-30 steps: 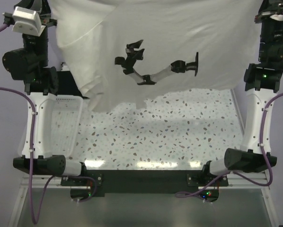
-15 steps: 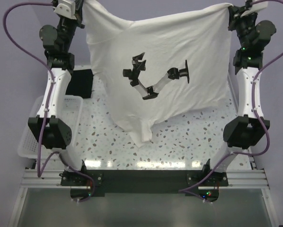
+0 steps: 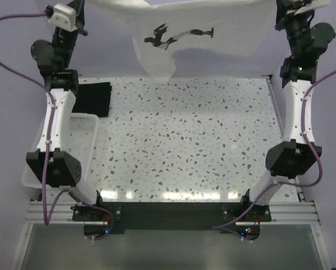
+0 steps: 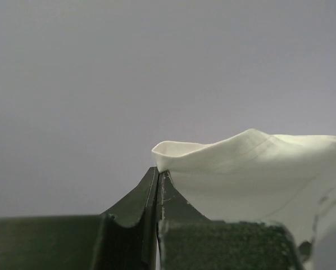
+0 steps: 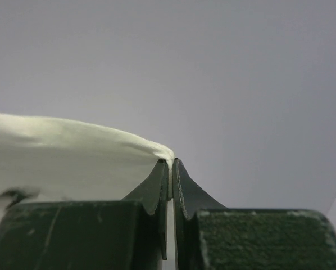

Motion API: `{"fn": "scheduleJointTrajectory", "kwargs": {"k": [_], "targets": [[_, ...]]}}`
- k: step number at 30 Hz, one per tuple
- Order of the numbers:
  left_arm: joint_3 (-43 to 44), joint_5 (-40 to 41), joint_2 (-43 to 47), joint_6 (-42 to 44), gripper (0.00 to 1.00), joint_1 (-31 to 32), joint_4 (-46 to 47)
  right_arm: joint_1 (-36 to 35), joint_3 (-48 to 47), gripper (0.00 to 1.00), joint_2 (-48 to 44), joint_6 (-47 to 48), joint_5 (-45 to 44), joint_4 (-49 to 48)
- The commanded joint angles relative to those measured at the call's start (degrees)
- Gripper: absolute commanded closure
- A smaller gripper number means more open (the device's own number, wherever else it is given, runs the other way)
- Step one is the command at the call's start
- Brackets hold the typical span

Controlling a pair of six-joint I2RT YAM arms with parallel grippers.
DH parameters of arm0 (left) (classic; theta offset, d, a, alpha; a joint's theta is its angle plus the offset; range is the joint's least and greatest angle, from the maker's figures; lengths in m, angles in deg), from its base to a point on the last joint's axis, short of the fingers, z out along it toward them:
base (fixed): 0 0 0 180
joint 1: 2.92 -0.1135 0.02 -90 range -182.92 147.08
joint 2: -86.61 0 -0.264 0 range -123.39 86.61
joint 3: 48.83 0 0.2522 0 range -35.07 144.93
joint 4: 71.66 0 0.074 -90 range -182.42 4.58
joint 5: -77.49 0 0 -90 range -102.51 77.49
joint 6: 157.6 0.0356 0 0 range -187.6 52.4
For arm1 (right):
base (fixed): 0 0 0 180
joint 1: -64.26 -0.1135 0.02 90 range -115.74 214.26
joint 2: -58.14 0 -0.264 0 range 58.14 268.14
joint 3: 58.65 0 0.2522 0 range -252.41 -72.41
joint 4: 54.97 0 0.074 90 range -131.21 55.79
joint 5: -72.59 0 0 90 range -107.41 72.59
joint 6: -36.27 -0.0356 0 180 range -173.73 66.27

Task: Fold and stack the t-shirts
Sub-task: Flatten the tshirt out

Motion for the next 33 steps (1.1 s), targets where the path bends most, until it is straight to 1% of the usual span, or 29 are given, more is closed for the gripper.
{"fn": "scheduleJointTrajectory", "kwargs": {"k": [1,2,3,4,5,6,7,8,9,10,11,12,13,14,15,17,18,22,23,26,28,30,31,33], "targets": [[-19.4,-8.2,13.8,3.5,1.00,-1.6,10.0,0.6,22.8,1.00,-10.0,8.6,6.0,-7.6],[-30.5,-10.7,16.5,6.8,1.00,-1.6,8.9,0.6,27.9,1.00,-11.8,12.2,10.0,-6.2],[-36.3,-13.2,19.0,6.3,1.00,-1.5,8.9,0.6,37.2,1.00,-13.8,16.3,10.9,-5.2],[-40.8,-15.5,22.8,6.4,1.00,-1.5,7.6,0.6,41.8,1.00,-16.5,19.8,12.1,-5.3],[-47.9,-17.3,24.5,11.3,1.00,-1.4,0.7,0.6,45.5,1.00,-17.8,23.3,14.3,-2.4],[-52.1,-18.5,27.3,13.0,1.00,-1.2,-0.6,0.6,51.4,1.00,-19.1,27.3,15.4,-0.8],[-56.3,-19.8,28.3,13.9,1.00,-1.0,-0.8,0.6,54.0,1.00,-19.4,31.6,16.0,-0.5],[-62.2,-20.7,29.0,19.8,1.00,-0.8,-6.6,0.6,57.0,1.00,-19.3,34.7,16.7,3.4],[-64.6,-21.3,29.9,22.3,1.00,-0.4,-9.1,0.5,58.0,1.00,-18.9,40.6,17.8,5.6],[-68.4,-22.4,30.2,24.6,1.00,-0.1,-14.5,0.5,59.0,1.00,-18.0,42.9,17.8,7.1],[-69.8,-22.8,30.2,30.9,1.00,0.0,-17.8,0.5,59.8,1.00,-17.4,45.4,17.7,10.9],[-71.2,-21.8,29.9,33.1,1.00,0.3,-19.8,0.4,60.0,1.00,-16.6,51.9,17.5,13.5],[-73.4,-21.3,29.8,34.7,1.00,0.2,-23.2,0.4,60.2,1.00,-15.1,54.4,17.0,15.8],[-74.2,-20.9,29.2,39.5,1.00,0.2,-25.7,0.5,60.2,1.00,-14.1,56.5,16.7,20.8],[-74.5,-20.3,28.4,41.6,1.00,0.3,-28.0,0.4,60.2,1.00,-13.5,62.1,16.3,23.8],[-75.3,-19.8,27.0,43.4,1.00,0.3,-31.0,0.4,61.0,1.00,-12.1,65.7,15.4,29.5],[-74.9,-19.6,25.6,44.2,1.00,0.4,-32.8,0.4,61.4,1.00,-11.9,68.3,14.9,30.8],[-70.8,-20.6,22.3,48.7,1.00,0.5,-45.5,0.2,62.2,1.00,-11.6,75.8,12.0,38.6],[-70.2,-21.4,22.0,50.3,1.00,0.6,-48.0,0.3,62.0,1.00,-11.6,77.4,11.3,43.1],[-69.7,-23.2,23.2,57.5,1.00,1.0,-57.0,0.3,63.0,1.00,-13.0,85.3,8.3,51.0],[-69.9,-23.5,24.4,62.4,1.00,1.1,-62.8,0.5,64.3,1.00,-14.5,87.2,7.2,54.6],[-70.6,-23.5,26.5,64.5,1.00,1.0,-65.3,0.7,66.7,1.00,-17.4,90.3,6.1,57.0],[-70.8,-23.6,27.0,68.1,1.00,1.2,-69.1,0.8,68.3,1.00,-18.4,91.0,6.0,58.8],[-71.4,-23.9,28.9,72.2,1.00,1.1,-73.0,0.9,69.6,1.00,-20.4,93.2,5.9,60.7]]}}
